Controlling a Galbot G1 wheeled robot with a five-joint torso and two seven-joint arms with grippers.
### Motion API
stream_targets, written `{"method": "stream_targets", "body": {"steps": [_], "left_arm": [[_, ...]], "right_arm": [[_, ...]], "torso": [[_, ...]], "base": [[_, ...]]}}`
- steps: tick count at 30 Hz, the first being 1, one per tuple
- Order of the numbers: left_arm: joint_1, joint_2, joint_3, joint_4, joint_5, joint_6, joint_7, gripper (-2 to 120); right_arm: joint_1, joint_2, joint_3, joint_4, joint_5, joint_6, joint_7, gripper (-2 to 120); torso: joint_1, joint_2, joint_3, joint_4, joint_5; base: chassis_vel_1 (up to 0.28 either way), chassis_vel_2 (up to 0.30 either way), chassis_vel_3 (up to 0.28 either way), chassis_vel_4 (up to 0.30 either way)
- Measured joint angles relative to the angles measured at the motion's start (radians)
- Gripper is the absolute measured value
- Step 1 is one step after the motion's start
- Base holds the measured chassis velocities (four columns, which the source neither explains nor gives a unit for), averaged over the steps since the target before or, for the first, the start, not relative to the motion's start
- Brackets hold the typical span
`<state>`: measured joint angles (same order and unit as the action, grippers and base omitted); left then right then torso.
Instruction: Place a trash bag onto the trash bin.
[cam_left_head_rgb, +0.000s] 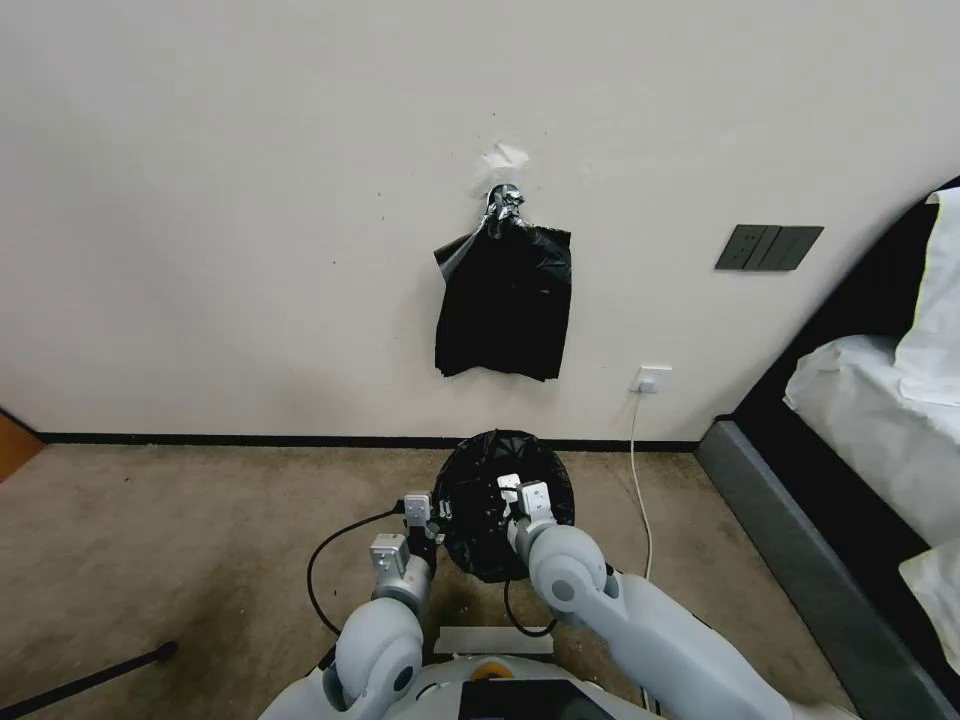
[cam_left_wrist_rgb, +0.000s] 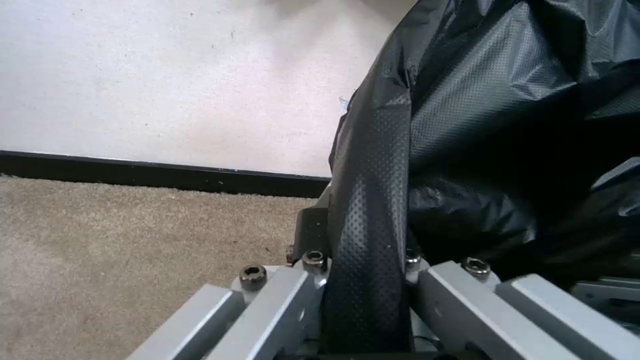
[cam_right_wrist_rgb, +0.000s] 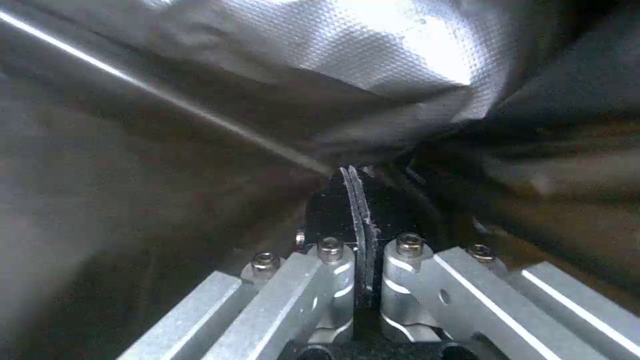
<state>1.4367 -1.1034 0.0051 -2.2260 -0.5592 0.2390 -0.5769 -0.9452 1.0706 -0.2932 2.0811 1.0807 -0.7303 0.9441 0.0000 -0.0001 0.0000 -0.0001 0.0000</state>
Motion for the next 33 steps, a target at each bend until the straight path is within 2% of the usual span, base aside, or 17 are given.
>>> {"method": "stream_targets", "body": {"steps": [15,33], "left_arm": [[0.009,0.005,0.003,-0.006,0.004,0.001,0.011,1],[0.016,0.006,0.006,-0.016,0.005,0.002,0.02,1]], "right_arm": [[0.06,0.006,-0.067,-0.054,-0.001,-0.005,0.039,0],[0.088,0.024,-0.057,-0.12,0.042,-0.005,0.033,0]], "torso": [[0.0,0.0,0.0,0.0001,0.0],[0.0,0.0,0.0,0.0001,0.0]], "base": [[0.0,0.0,0.0,0.0],[0.0,0.0,0.0,0.0]]}}
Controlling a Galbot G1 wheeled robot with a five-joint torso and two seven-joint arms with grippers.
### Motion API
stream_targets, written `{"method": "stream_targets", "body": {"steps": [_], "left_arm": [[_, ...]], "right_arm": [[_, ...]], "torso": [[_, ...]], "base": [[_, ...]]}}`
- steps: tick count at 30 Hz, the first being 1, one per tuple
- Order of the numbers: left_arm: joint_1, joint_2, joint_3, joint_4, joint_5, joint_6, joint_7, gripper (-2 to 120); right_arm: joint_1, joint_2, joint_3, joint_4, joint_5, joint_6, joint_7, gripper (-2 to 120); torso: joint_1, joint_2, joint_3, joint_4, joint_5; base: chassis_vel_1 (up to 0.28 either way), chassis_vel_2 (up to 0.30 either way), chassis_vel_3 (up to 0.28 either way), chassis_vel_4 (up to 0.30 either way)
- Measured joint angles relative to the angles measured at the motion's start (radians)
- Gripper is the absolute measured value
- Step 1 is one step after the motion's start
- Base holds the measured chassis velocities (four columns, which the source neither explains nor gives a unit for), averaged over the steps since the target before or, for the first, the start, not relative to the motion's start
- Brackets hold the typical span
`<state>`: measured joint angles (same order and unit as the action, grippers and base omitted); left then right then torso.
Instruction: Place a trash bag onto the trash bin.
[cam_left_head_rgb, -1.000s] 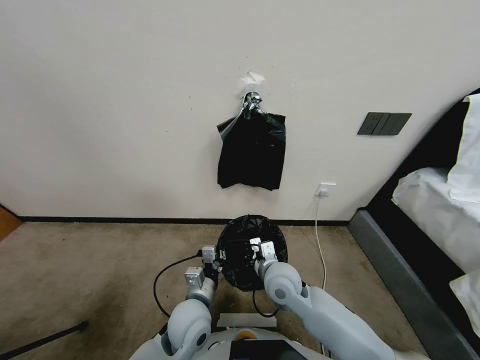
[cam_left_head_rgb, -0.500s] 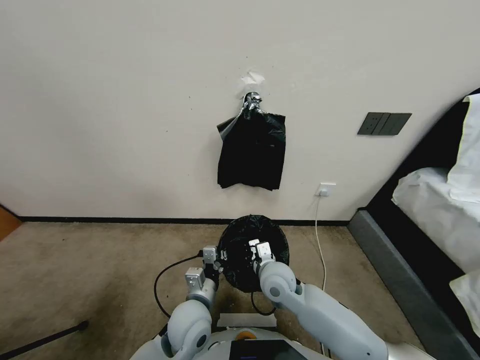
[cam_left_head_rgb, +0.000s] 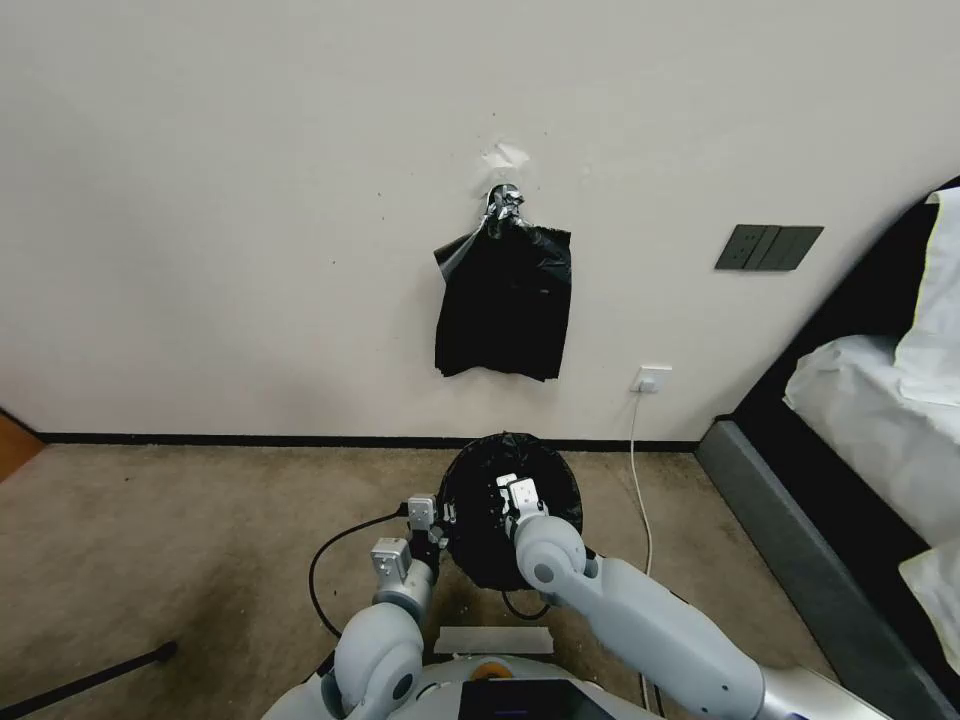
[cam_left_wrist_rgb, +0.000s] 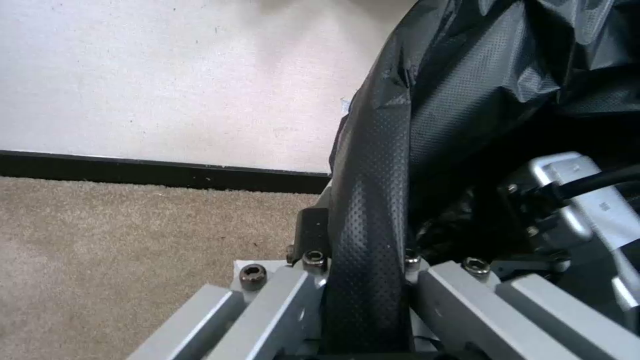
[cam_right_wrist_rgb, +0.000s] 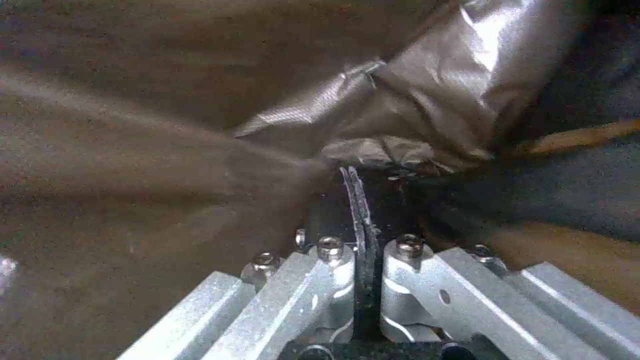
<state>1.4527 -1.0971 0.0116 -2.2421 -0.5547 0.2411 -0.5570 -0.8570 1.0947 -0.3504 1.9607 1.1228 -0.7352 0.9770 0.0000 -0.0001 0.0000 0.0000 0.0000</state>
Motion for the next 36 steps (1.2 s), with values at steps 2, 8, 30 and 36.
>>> {"method": "stream_targets", "body": {"steps": [2,8,30,36], "left_arm": [[0.0,-0.001,0.0,-0.002,-0.001,0.0,0.001,1],[0.012,0.0,0.0,-0.017,-0.002,0.001,0.006,1],[0.025,0.006,0.005,-0.031,-0.008,0.003,0.016,1],[0.025,0.01,0.008,-0.038,-0.013,0.005,0.016,1]], "right_arm": [[-0.002,0.003,0.002,-0.004,0.001,0.0,0.0,0],[-0.002,0.016,0.005,-0.034,-0.012,0.001,-0.003,0],[-0.008,0.035,0.033,-0.108,-0.034,0.004,-0.037,0],[-0.009,0.037,0.037,-0.116,-0.037,0.005,-0.041,0]], "torso": [[0.0,0.0,0.0,0.0,0.0],[0.0,0.0,0.0,0.0,-0.0001],[0.0,0.0,0.0,0.0,0.0],[0.0,0.0,0.0,0.0,0.0]], "base": [[0.0,0.0,0.0,0.0],[0.0,0.0,0.0,0.0],[0.0,0.0,0.0,0.0],[0.0,0.0,0.0,0.0]]}}
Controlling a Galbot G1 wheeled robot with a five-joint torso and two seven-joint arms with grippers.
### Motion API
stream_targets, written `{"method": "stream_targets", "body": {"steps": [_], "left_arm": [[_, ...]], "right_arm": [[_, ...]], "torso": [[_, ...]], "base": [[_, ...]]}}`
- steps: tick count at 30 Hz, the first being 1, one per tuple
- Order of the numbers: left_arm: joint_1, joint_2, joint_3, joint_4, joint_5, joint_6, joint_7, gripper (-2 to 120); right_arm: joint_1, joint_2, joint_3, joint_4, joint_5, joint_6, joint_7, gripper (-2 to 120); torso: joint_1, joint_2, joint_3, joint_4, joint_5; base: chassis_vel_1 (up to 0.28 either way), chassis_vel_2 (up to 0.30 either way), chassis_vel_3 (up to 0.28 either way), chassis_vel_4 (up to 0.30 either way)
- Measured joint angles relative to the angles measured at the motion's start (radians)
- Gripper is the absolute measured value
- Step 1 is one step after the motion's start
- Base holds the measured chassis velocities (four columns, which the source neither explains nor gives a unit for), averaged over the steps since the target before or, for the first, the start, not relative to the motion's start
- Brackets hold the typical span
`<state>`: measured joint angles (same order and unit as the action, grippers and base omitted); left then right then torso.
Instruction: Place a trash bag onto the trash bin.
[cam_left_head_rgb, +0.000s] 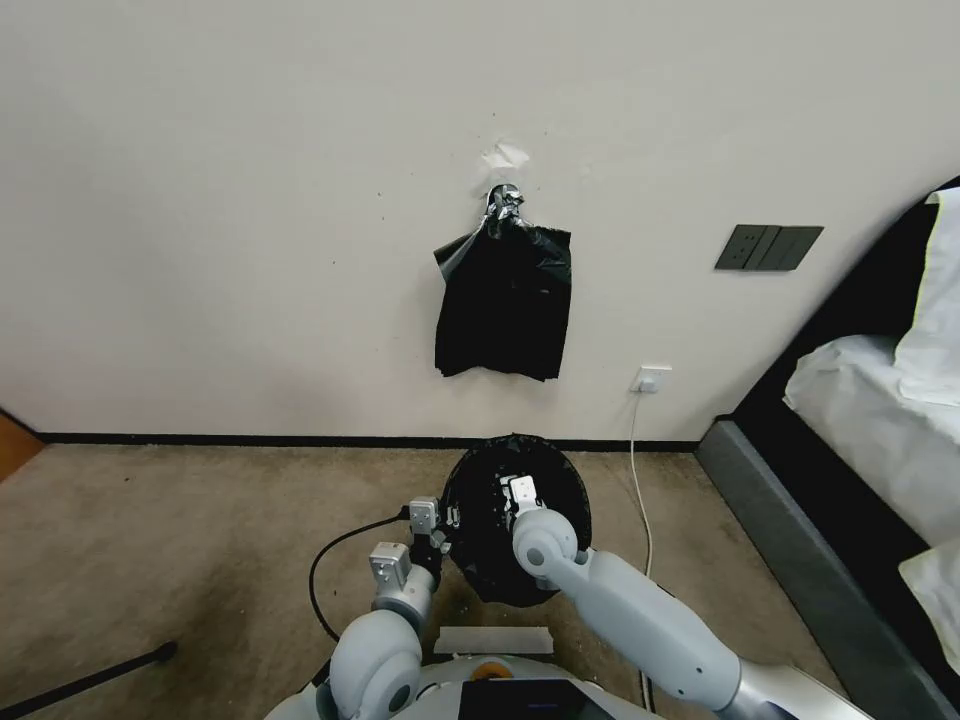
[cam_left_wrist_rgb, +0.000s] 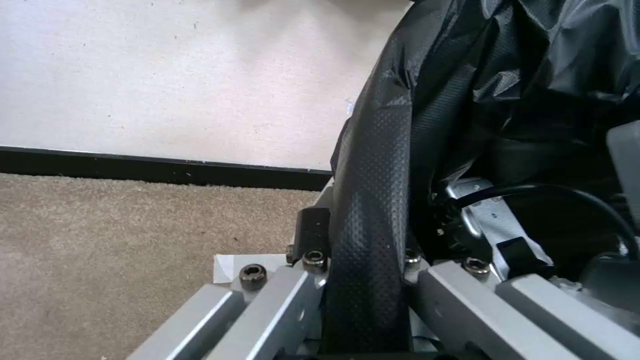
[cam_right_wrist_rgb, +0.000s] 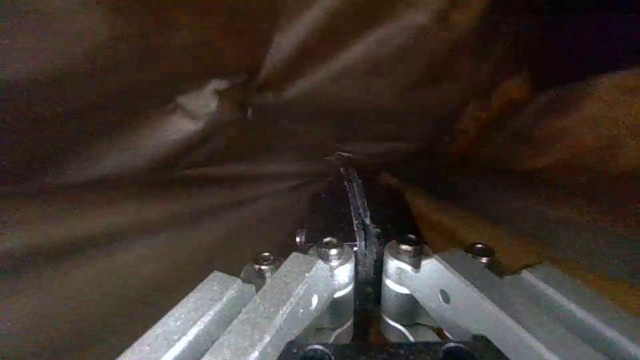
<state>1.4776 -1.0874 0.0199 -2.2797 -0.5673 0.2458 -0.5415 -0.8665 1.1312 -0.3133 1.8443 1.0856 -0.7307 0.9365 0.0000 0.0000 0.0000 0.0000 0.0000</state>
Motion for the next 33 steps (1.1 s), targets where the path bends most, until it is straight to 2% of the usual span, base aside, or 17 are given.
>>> {"method": "stream_targets", "body": {"steps": [21,26,28,29,33], "left_arm": [[0.01,0.017,-0.015,-0.027,-0.024,0.012,-0.004,1],[0.003,0.016,-0.016,-0.01,-0.037,0.019,-0.008,1],[-0.004,0.009,-0.014,0.004,-0.053,0.03,-0.021,1],[-0.004,0.009,-0.014,0.004,-0.053,0.03,-0.021,1],[-0.036,-0.005,-0.011,0.044,-0.111,0.054,-0.066,1]], "right_arm": [[0.0,0.016,-0.005,-0.022,-0.009,0.002,-0.008,0],[-0.004,-0.017,-0.003,0.072,0.009,0.002,-0.006,2],[-0.015,-0.049,0.007,0.155,0.041,0.0,-0.003,12],[-0.015,-0.049,0.007,0.155,0.041,0.0,-0.003,12],[-0.065,-0.097,0.072,0.339,0.202,-0.001,0.039,30]], "torso": [[0.0,0.0,0.0,0.0,0.0001],[0.0,0.0,0.0,0.0001,0.0],[0.0,0.0,0.0,0.0,-0.0001],[0.0,0.0,0.0,0.0,-0.0001],[0.0,0.0,0.0,0.0001,0.0001]], "base": [[0.0,0.0,0.0,0.0],[0.0,0.0,0.0,0.0],[0.0,0.0,0.0,0.0],[0.0,0.0,0.0,0.0],[0.0,0.0,0.0,0.0]]}}
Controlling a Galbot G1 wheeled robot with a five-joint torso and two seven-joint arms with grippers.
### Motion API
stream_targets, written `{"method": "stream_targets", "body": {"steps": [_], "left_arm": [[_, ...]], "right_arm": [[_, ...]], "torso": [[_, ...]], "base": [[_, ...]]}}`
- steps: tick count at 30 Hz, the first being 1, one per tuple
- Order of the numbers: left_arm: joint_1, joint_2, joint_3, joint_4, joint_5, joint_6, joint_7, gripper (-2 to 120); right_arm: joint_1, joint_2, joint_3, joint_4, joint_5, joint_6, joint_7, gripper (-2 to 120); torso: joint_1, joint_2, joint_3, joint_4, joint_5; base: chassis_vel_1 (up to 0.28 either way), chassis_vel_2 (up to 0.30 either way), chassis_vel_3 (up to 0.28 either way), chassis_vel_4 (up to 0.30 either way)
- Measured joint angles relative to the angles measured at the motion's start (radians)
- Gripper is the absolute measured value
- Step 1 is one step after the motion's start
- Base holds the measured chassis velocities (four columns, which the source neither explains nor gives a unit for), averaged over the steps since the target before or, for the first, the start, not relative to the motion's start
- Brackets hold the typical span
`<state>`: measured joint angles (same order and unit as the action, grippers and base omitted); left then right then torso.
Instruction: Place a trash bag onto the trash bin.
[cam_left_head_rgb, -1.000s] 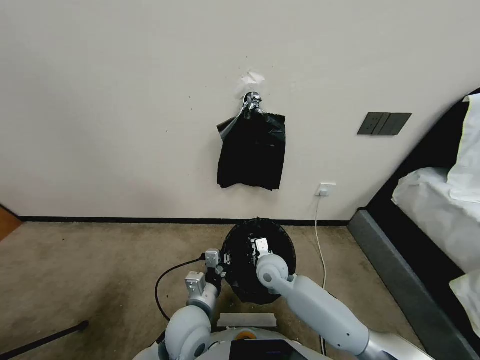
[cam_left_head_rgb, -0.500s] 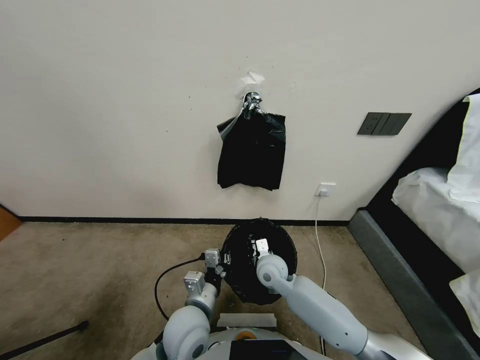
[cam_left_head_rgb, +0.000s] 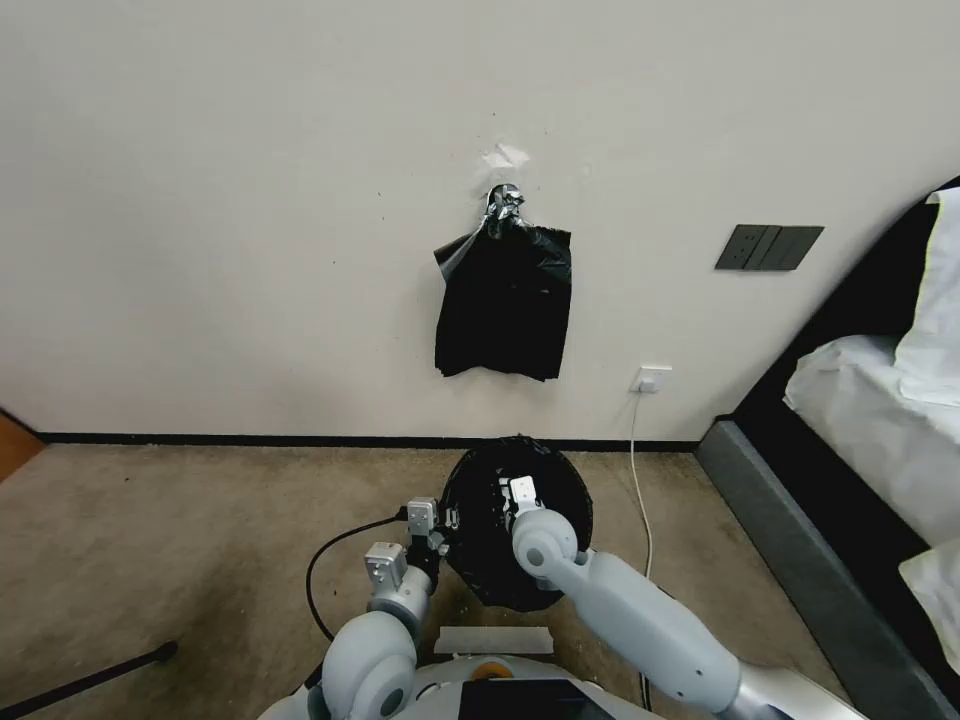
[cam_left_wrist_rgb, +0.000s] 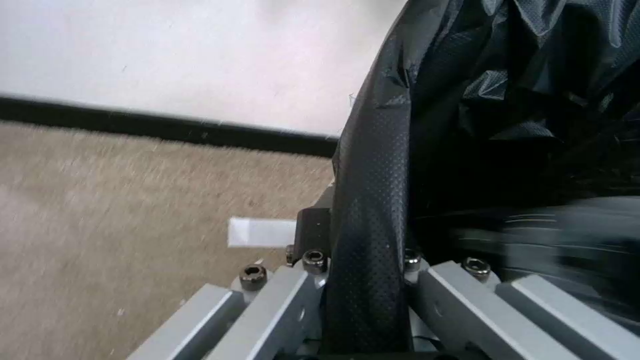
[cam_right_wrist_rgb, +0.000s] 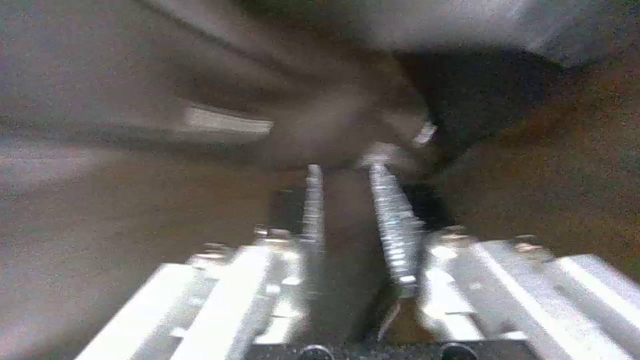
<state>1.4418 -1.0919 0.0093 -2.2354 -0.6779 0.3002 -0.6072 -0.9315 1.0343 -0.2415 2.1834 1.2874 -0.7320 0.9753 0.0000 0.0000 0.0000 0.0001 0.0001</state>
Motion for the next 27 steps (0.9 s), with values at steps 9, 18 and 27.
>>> {"method": "stream_targets", "body": {"steps": [9,18,27], "left_arm": [[-0.059,-0.017,-0.023,0.071,-0.199,0.069,-0.119,1],[-0.117,-0.039,-0.042,0.143,-0.303,0.113,-0.211,1],[-0.149,-0.055,-0.059,0.214,-0.371,0.129,-0.242,5]], "right_arm": [[-0.182,-0.095,0.139,0.195,-0.073,-0.001,-0.081,64],[-0.27,-0.092,0.199,0.243,-0.187,-0.002,-0.149,95],[-0.295,-0.077,0.202,0.228,-0.226,-0.002,-0.162,100]], "torso": [[0.0,0.0,0.0,-0.0003,0.0],[0.0,0.0,0.0,-0.0001,0.0],[0.0,0.0,0.0,0.0003,0.0004]], "base": [[0.0,0.0,0.0,0.0],[0.0,0.0,0.0,0.0],[0.0,0.0,0.0,0.0]]}}
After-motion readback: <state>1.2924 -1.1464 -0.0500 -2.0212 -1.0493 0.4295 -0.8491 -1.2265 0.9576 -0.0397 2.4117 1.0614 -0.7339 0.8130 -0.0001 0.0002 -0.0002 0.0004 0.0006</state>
